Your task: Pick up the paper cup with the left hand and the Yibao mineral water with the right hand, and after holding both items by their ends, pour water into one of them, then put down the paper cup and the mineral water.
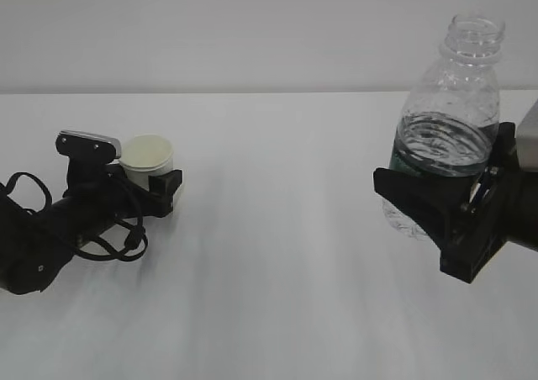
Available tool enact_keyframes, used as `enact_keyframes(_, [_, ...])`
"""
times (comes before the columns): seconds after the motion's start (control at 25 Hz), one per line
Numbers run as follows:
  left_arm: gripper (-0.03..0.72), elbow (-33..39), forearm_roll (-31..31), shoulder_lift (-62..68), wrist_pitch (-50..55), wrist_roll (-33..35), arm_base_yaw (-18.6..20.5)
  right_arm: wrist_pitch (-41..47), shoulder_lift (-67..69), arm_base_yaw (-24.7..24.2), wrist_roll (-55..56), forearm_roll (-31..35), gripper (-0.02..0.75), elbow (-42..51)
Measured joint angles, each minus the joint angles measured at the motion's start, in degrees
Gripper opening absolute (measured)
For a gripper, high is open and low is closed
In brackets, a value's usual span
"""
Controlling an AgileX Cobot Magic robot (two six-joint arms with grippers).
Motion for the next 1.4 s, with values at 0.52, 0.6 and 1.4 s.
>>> enact_keyframes(0.52, [0.528, -0.1, 1.0, 0.0, 0.4, 0.0, 0.0, 0.0, 0.0, 0.0, 0.0, 0.0, 0.475, 0.0])
enact_keyframes(0.6, [0.518, -0.1, 1.4, 0.0, 0.4, 0.0, 0.0, 0.0, 0.0, 0.0, 0.0, 0.0, 0.475, 0.0])
enact_keyframes(1.4, [0.488, 5.8, 9.7, -7.6, 0.5, -0.4, 0.0, 0.0, 0.0, 0.0, 0.0, 0.0, 0.475, 0.0])
